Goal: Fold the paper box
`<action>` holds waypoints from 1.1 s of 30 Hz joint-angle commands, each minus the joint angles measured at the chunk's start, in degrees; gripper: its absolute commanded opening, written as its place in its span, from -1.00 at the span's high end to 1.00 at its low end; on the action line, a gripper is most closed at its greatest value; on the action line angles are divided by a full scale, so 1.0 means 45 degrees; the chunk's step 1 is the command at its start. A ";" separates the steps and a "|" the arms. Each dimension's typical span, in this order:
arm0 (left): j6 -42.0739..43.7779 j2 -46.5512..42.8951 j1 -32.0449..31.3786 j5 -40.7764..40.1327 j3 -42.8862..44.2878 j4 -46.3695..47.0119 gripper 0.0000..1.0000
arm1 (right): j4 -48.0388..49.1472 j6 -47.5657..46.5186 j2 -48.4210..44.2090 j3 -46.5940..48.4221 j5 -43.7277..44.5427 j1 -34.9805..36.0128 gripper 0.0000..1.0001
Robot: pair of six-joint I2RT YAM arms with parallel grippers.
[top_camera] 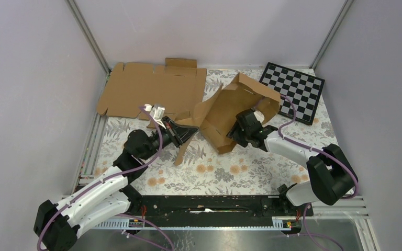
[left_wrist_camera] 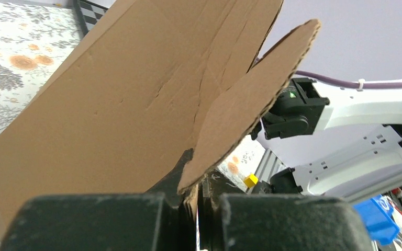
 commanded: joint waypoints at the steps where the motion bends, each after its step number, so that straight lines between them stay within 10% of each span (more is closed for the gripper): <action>1: -0.0755 -0.0201 -0.0117 -0.0730 0.0082 -0.1350 1.00 | 0.3065 -0.1170 -0.0228 -0.0029 -0.2244 -0.0378 0.07; 22: -0.0764 -0.2685 -0.0098 -0.2877 -0.1791 -0.0446 1.00 | 0.1260 -0.6141 -0.2317 -0.2509 -0.1202 0.0324 -0.29; 28: -0.0688 -0.3255 -0.0098 -0.3476 -0.1945 -0.0891 1.00 | 0.1551 -0.6028 -0.2678 -0.3114 -0.1172 0.0634 -0.85; 33: -0.0837 -0.3404 -0.0097 -0.3986 -0.1984 -0.0933 1.00 | 0.2327 -0.5683 -0.2832 -0.3649 -0.1119 0.0794 -0.72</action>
